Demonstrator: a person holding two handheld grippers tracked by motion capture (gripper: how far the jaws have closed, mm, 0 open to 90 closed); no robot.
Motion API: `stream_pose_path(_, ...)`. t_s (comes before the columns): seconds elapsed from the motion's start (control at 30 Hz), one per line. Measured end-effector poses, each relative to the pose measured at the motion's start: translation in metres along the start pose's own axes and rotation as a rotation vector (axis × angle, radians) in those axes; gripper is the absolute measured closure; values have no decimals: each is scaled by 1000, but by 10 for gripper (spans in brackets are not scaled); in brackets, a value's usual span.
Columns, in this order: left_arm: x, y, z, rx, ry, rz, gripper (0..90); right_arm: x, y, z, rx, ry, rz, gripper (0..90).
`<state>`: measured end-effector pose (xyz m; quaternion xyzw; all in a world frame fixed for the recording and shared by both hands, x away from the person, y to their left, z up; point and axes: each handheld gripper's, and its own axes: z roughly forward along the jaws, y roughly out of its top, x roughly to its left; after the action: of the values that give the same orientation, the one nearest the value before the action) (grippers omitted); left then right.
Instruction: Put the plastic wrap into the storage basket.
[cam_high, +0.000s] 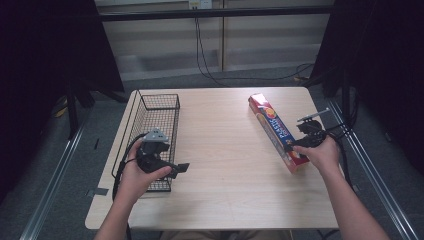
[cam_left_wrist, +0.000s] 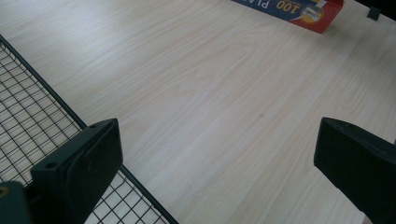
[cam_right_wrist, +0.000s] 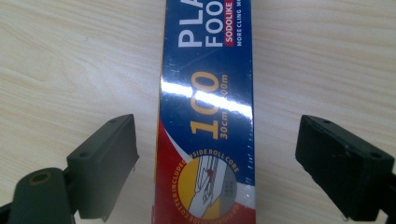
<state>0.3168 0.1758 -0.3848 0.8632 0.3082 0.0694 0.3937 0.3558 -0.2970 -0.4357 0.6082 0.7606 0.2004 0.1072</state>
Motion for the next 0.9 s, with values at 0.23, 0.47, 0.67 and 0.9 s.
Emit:
stream_pose_path(0.23, 1, -2, -1, -7, 2, -7, 12, 3, 3, 9, 41, -2, 4, 122)
stream_pose_path(0.47, 2, -2, -1, -5, 8, -14, 12, 2, 4, 16, 82, 6, -16, 167)
stream_pose_path(0.67, 1, -2, -1, -2, 6, -9, 12, 2, 1, 22, 100, 6, -6, 191)
stream_pose_path(0.9, -1, -2, 0, -6, 6, -13, 12, 2, 0, 23, 93, 2, -23, 265)
